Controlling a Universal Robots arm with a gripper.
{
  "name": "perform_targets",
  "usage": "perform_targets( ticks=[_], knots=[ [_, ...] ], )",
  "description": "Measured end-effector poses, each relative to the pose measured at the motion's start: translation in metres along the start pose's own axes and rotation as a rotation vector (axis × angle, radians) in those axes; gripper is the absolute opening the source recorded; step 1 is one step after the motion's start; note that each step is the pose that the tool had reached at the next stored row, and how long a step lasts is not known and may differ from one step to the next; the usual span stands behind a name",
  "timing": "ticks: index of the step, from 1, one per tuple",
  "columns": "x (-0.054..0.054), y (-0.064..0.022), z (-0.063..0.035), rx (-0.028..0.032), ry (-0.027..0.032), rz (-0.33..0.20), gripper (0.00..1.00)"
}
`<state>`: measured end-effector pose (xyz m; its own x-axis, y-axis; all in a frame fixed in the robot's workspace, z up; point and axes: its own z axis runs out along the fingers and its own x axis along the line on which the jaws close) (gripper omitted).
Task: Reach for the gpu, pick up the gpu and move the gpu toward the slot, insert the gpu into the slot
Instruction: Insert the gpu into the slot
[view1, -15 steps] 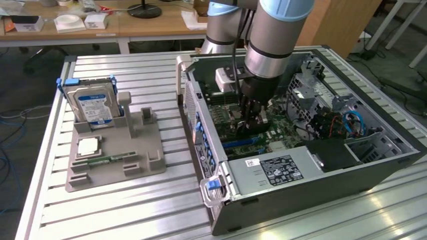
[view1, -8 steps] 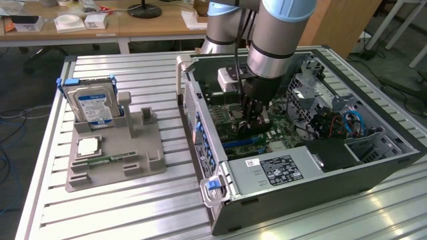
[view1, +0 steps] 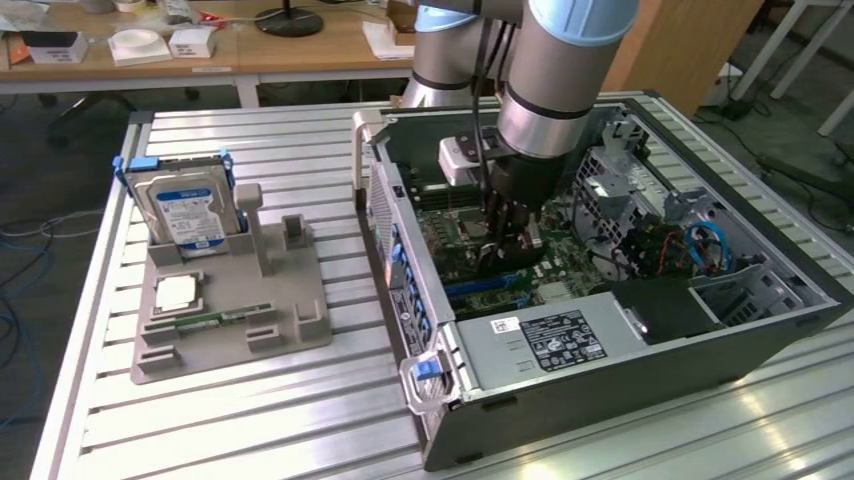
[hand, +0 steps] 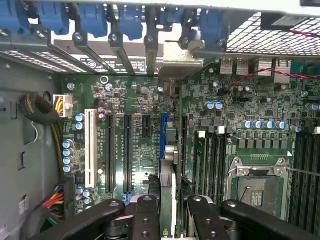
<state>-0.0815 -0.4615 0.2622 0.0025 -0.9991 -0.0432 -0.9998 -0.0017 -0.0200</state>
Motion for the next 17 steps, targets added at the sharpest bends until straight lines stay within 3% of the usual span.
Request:
perform_targets(
  ticks=[9,17],
  knots=[
    [0.0057,0.0009,0.001,0.0,0.0001,0.0,0.26],
    [0.0064,0.0091,0.0026,0.0,0.0002,0.0,0.26]
  ],
)
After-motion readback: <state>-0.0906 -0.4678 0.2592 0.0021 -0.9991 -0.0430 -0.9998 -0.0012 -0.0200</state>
